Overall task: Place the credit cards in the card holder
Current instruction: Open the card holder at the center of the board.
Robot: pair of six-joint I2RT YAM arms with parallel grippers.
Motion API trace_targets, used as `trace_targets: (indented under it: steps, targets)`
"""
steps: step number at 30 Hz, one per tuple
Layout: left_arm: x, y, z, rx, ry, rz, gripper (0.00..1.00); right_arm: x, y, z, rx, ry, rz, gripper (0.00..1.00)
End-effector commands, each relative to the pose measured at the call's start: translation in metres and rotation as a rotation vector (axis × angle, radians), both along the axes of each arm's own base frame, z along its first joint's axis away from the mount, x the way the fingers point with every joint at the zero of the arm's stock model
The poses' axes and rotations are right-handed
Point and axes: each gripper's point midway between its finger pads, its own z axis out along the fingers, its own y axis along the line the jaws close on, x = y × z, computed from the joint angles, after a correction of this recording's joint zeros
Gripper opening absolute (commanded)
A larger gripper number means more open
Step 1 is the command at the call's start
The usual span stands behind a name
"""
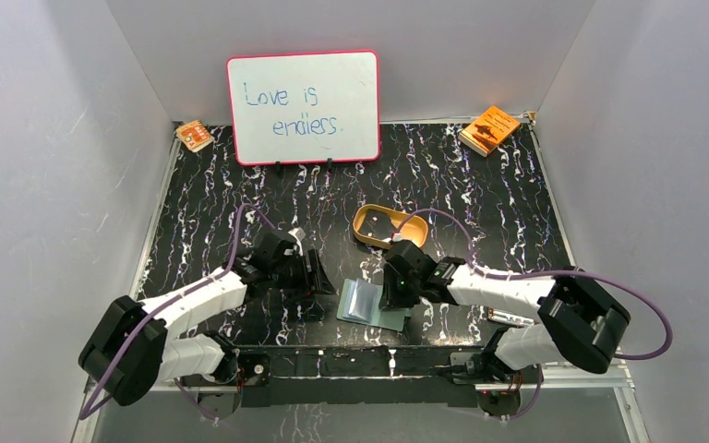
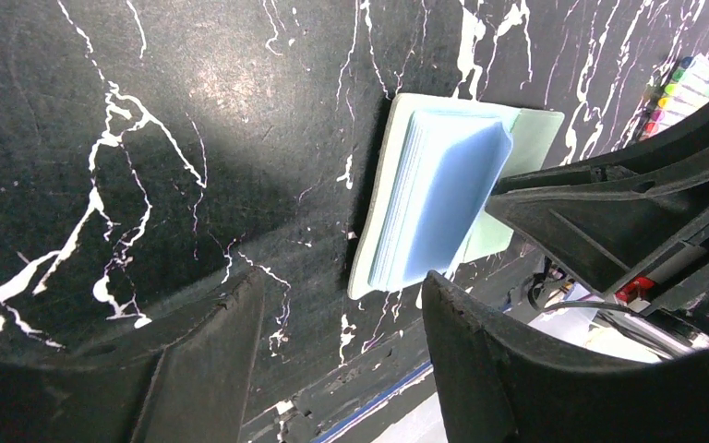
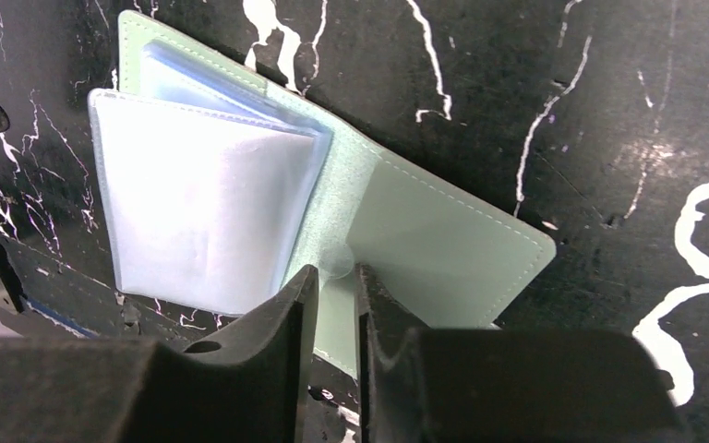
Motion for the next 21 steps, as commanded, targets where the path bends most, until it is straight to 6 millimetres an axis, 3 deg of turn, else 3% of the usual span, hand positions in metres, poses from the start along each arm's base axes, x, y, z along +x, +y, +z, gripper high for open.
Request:
trace_targets:
  steps: [1,13,21]
  targets:
    - [0.005,-0.012,0.006,-0.039,-0.010,-0.043,0.61,-0.005,-0.020,-0.027,-0.045,0.012,-0.031,0.27]
    - [0.013,-0.025,-0.011,-0.028,0.033,-0.084,0.60,-0.007,-0.043,-0.042,-0.045,0.035,-0.080,0.05]
    - [0.009,-0.034,-0.022,-0.057,0.087,-0.123,0.57,-0.006,-0.041,-0.040,-0.031,0.029,-0.075,0.01]
